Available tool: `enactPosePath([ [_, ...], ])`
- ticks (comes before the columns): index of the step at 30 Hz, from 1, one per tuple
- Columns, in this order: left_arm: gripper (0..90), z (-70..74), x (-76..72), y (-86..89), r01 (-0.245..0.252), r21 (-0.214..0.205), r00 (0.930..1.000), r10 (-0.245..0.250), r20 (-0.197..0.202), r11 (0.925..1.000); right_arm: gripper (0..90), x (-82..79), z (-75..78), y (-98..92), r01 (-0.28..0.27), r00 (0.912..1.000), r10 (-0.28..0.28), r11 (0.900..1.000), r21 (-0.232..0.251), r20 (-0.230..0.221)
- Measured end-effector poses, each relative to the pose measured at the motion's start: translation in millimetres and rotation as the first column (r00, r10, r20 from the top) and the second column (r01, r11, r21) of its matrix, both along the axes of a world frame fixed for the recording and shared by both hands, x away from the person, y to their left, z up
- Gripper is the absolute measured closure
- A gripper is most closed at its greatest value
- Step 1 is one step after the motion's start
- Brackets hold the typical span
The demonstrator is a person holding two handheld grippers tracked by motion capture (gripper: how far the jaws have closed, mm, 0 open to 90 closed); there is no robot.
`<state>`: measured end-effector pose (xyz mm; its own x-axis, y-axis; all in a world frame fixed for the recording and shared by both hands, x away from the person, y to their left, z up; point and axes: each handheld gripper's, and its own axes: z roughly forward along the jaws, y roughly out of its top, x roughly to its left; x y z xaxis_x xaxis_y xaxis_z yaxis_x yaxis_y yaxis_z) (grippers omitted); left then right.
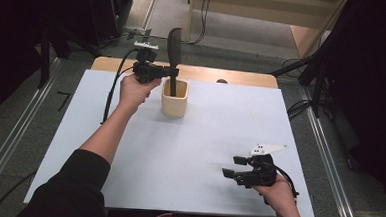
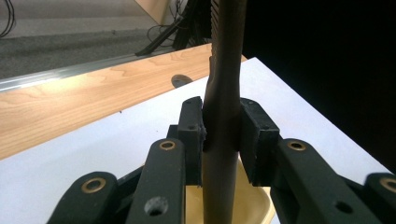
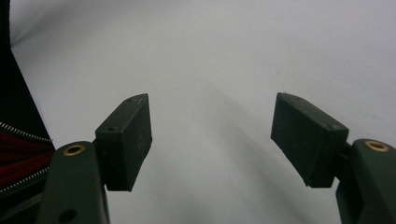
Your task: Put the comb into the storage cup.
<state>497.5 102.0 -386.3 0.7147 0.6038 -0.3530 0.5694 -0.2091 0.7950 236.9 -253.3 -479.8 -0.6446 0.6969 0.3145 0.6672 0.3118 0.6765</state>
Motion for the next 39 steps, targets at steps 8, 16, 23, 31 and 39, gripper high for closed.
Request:
enactPosePath([
  [8,73.6,-7.9,-3.0,-1.1,0.006,0.0,1.0,-0.006,-0.004,1.0,27.0,-0.1,0.4,-0.7,0.005,1.0,-0.005,1.0,0.003,0.005],
  [16,73.6,-13.3,-7.2,-2.5,0.014,0.001,0.9999,-0.014,0.002,0.9999,26.9,-0.1,0.1,0.5,0.0,1.0,0.0,1.0,0.001,0.003],
  [23,73.7,-18.3,-9.0,-2.8,0.02,0.007,0.9998,-0.02,0.001,0.9998,26.9,0.0,0.2,0.6,0.0,1.0,0.0,1.0,0.002,0.005],
  [31,73.5,-22.0,-9.7,-5.8,0.014,0.019,0.9999,-0.015,0.006,0.9997,26.9,-0.2,0.5,0.6,-0.006,1.0,0.006,1.0,0.004,0.006],
  [39,41.0,-18.9,-12.5,-4.2,0.028,0.036,0.9996,-0.029,0.008,0.9989,26.9,-0.7,1.0,0.4,-0.005,0.9999,0.004,0.9999,0.009,0.01],
])
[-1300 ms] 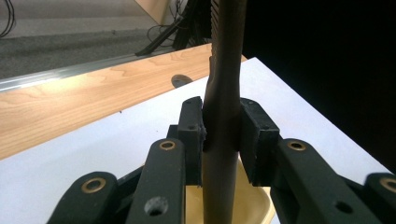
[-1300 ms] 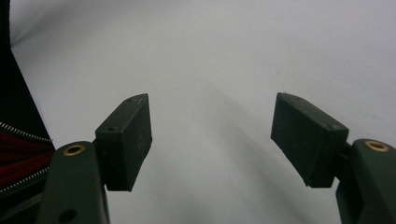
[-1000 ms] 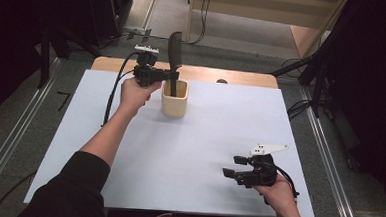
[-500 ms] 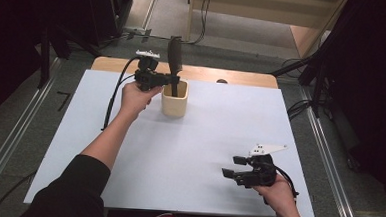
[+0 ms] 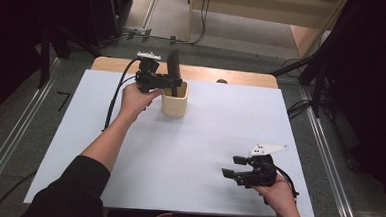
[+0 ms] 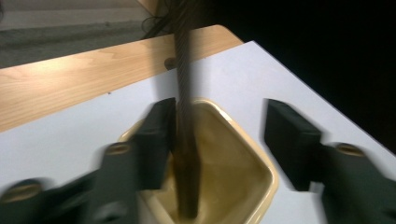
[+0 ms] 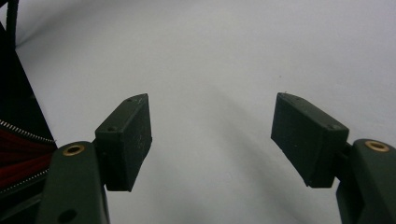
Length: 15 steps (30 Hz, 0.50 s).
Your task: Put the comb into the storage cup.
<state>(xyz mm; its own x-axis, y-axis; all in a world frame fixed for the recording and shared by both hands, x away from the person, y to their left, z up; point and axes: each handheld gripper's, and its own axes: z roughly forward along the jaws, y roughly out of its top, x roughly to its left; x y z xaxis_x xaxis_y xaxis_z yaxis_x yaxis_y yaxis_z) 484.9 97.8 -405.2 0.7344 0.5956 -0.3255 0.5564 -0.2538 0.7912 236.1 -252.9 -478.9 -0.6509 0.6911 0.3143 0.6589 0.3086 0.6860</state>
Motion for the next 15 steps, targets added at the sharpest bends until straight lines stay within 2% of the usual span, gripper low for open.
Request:
enactPosePath([
  [2,32.7,3.6,-3.0,1.5,-0.002,0.035,0.9995,0.001,0.031,0.9994,26.9,0.0,0.2,-0.1,0.0,1.0,0.0,1.0,0.0,-0.001],
  [5,24.8,7.0,-4.3,5.1,-0.028,0.061,0.9991,0.025,0.035,0.9978,26.9,-0.1,0.5,0.5,-0.002,1.0,0.002,1.0,-0.002,0.0],
  [9,23.9,9.8,-4.6,10.0,-0.019,0.055,0.9996,0.018,0.024,0.9983,26.8,0.1,0.6,1.3,-0.009,1.0,0.009,1.0,-0.001,0.004],
  [12,21.1,10.4,-4.7,13.7,0.012,0.02,0.9999,-0.012,0.008,0.9997,26.8,0.1,0.7,1.4,-0.008,1.0,0.008,1.0,-0.001,0.004],
  [15,19.3,11.6,-6.1,14.0,0.01,0.027,0.9999,-0.01,0.002,0.9996,26.8,0.1,0.8,1.2,-0.008,1.0,0.008,1.0,0.0,0.006],
])
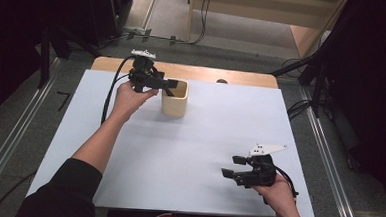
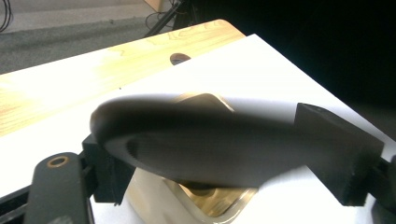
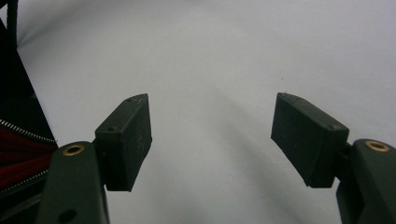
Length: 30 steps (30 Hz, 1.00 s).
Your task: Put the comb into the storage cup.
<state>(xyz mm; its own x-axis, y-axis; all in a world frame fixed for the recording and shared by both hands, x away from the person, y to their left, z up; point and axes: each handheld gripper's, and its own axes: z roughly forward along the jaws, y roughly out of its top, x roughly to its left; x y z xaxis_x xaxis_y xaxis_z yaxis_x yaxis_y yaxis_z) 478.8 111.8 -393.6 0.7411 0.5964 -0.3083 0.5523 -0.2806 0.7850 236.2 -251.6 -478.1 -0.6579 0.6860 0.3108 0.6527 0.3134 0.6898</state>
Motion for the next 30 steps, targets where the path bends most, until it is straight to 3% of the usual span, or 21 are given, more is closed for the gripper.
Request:
enactPosePath([
  [3,17.2,1.4,-1.4,0.2,0.003,0.005,1.0,-0.003,0.001,1.0,26.8,-0.1,0.2,0.0,0.003,1.0,-0.003,1.0,0.001,0.001],
  [14,14.4,1.8,-7.5,14.2,0.011,-0.039,0.9999,-0.011,-0.005,0.9992,26.7,0.2,0.2,0.1,0.002,1.0,-0.002,1.0,0.0,0.001],
  [30,14.4,2.1,-20.4,28.8,0.013,-0.035,0.9998,-0.014,-0.013,0.9993,26.5,1.9,-0.8,0.9,0.0,1.0,0.0,1.0,-0.006,-0.005],
])
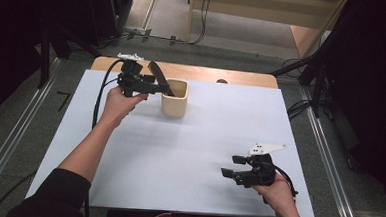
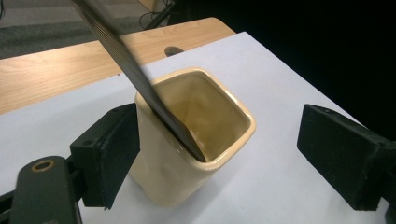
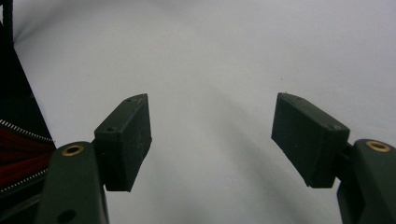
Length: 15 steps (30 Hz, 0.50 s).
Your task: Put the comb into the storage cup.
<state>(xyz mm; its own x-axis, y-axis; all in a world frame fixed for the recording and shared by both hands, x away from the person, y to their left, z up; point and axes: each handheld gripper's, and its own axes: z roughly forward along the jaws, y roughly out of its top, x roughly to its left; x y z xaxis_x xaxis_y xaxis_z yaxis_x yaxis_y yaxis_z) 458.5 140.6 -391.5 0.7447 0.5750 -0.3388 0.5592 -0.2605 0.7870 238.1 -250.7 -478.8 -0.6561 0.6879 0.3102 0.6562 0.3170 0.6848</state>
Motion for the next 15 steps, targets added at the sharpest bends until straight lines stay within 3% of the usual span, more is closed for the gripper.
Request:
enactPosePath([
  [7,14.4,-2.6,-6.6,5.9,-0.002,0.009,1.0,0.002,-0.003,1.0,26.5,-0.3,-0.1,0.0,0.001,1.0,-0.001,1.0,0.001,-0.001],
  [15,14.5,-7.7,-11.7,16.5,-0.002,-0.007,0.9999,0.002,-0.016,1.0,26.5,-0.3,-0.6,0.0,0.002,1.0,-0.002,1.0,-0.002,-0.003],
])
